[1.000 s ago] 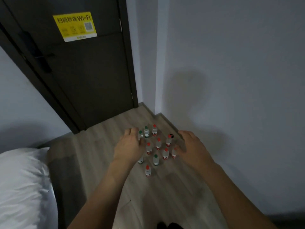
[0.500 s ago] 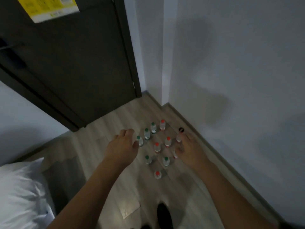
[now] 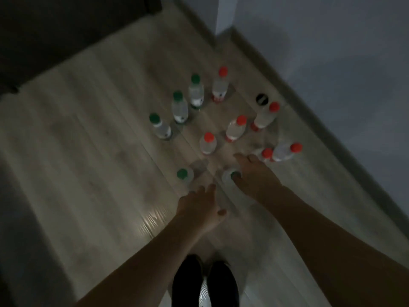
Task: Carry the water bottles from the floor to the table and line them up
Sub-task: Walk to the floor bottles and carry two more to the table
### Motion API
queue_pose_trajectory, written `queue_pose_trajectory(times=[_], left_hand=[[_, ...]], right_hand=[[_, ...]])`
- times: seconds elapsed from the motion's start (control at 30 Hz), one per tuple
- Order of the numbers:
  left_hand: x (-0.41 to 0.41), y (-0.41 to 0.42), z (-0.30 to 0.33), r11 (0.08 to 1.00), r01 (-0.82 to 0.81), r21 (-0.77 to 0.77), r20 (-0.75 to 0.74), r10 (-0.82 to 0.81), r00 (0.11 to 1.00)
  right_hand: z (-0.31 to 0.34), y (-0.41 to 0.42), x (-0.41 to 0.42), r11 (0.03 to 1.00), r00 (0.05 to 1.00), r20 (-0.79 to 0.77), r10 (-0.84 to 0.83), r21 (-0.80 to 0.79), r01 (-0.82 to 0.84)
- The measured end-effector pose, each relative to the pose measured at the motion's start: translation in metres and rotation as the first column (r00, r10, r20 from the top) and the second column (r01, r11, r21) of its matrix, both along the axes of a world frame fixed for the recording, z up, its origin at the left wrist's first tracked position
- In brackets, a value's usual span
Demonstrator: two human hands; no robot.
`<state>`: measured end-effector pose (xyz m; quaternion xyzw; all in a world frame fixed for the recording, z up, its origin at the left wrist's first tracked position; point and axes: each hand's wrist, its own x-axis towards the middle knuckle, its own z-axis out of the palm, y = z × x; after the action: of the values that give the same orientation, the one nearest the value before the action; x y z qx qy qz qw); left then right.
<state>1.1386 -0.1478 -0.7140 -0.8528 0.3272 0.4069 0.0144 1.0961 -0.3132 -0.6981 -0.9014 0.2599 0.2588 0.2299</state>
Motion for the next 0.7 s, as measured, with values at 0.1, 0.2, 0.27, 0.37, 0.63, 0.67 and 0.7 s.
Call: queue_pose_trajectory(times=[0.1, 0.2, 0.27, 0.37, 0.63, 0.67, 0.7], left_hand=[[-0.025, 0.010, -0.072, 0.995, 0.073, 0.067, -0.015, -0.072, 0.997], [-0.032, 0.018, -0.102, 0.991, 0.131, -0.023, 0.113, -0.128, 0.985], [-0.028, 0.023, -0.102, 0.984, 0.134, -0.117, 0.143, -0.117, 0.983], [-0.016, 0.031, -0.074, 0.978, 0.090, -0.189, 0.102, -0.071, 0.992], [0.017, 0.038, 0.170, 0.942, -0.078, -0.327, 0.143, 0.131, 0.981], [0.019, 0.038, 0.216, 0.931, -0.088, -0.354, 0.148, 0.149, 0.978], [0.020, 0.038, 0.263, 0.920, -0.091, -0.382, 0.162, 0.163, 0.973]], right_hand=[[-0.071, 0.009, -0.006, 1.000, 0.989, -0.146, 0.022, 0.007, -0.021], [-0.099, 0.009, -0.012, 0.999, 0.994, -0.103, -0.025, -0.026, 0.023], [-0.099, 0.008, -0.015, 0.998, 0.998, -0.026, -0.056, -0.024, 0.056], [-0.070, 0.009, -0.021, 0.998, 0.998, 0.008, -0.065, -0.012, 0.065], [0.166, 0.016, -0.043, 0.997, 0.986, 0.143, -0.080, 0.012, 0.079], [0.209, 0.019, -0.047, 0.997, 0.984, 0.160, -0.080, 0.020, 0.078], [0.253, 0.021, -0.051, 0.997, 0.981, 0.176, -0.077, 0.030, 0.072]])
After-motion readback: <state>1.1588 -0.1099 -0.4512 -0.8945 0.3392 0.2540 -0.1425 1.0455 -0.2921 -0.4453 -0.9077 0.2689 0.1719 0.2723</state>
